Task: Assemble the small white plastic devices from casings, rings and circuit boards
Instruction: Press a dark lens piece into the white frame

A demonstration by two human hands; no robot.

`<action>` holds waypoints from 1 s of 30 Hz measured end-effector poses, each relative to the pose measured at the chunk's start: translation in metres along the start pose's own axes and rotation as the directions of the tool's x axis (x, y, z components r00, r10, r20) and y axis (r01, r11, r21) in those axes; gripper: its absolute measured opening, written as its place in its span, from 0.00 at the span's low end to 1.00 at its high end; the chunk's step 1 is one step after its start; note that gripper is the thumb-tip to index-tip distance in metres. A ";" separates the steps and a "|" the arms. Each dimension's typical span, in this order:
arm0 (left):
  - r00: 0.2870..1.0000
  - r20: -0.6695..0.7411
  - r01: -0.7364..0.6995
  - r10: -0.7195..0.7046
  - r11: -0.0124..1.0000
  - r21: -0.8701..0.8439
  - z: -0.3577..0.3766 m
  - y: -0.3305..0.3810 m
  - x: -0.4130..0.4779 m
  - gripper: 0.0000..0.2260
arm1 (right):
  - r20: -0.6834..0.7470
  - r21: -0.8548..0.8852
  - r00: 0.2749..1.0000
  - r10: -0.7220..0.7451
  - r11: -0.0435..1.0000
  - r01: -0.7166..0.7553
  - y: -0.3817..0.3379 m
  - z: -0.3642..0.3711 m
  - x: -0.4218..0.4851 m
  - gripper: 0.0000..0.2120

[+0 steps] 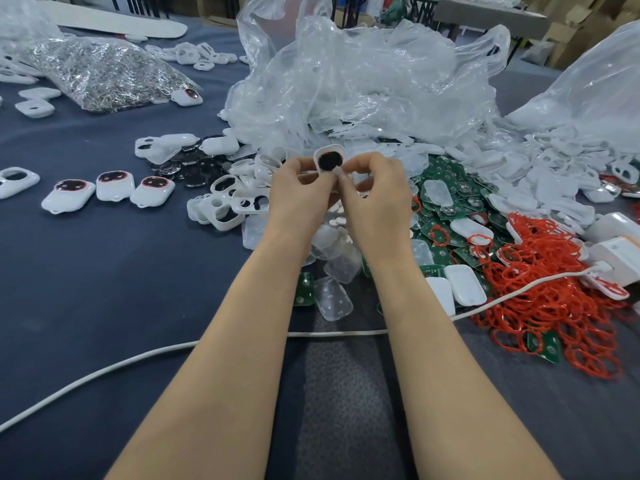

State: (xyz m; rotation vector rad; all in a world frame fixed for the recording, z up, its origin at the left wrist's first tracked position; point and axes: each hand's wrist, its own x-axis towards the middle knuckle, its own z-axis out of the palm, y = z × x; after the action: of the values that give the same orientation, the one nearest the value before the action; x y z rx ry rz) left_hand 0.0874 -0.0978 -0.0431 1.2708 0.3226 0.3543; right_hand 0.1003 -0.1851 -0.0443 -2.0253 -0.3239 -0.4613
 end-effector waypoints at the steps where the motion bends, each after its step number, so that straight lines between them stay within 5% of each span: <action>1: 1.000 -0.002 0.004 -0.004 1.000 -0.006 0.000 0.000 0.000 0.04 | 0.007 0.003 1.000 0.004 1.000 -0.005 0.000 0.000 0.000 0.04; 19: 0.999 -0.036 0.033 -0.034 0.999 -0.034 0.000 0.001 -0.001 0.07 | 0.047 -0.028 0.999 -0.015 0.999 0.016 -0.005 0.004 -0.002 0.04; 26: 0.995 -0.076 0.050 -0.059 0.993 -0.105 -0.001 0.004 -0.002 0.05 | -0.023 0.372 0.989 0.144 0.920 -0.126 -0.006 -0.010 0.007 0.05; 30: 0.995 -0.090 0.024 -0.033 0.996 -0.091 -0.001 0.004 -0.003 0.07 | -0.003 0.366 0.992 0.126 0.924 -0.116 -0.006 -0.012 0.008 0.05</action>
State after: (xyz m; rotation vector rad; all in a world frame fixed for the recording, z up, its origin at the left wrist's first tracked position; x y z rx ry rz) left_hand 0.0842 -0.0973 -0.0390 1.1627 0.3983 0.3994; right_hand 0.1027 -0.1923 -0.0314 -1.6627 -0.2460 -0.3229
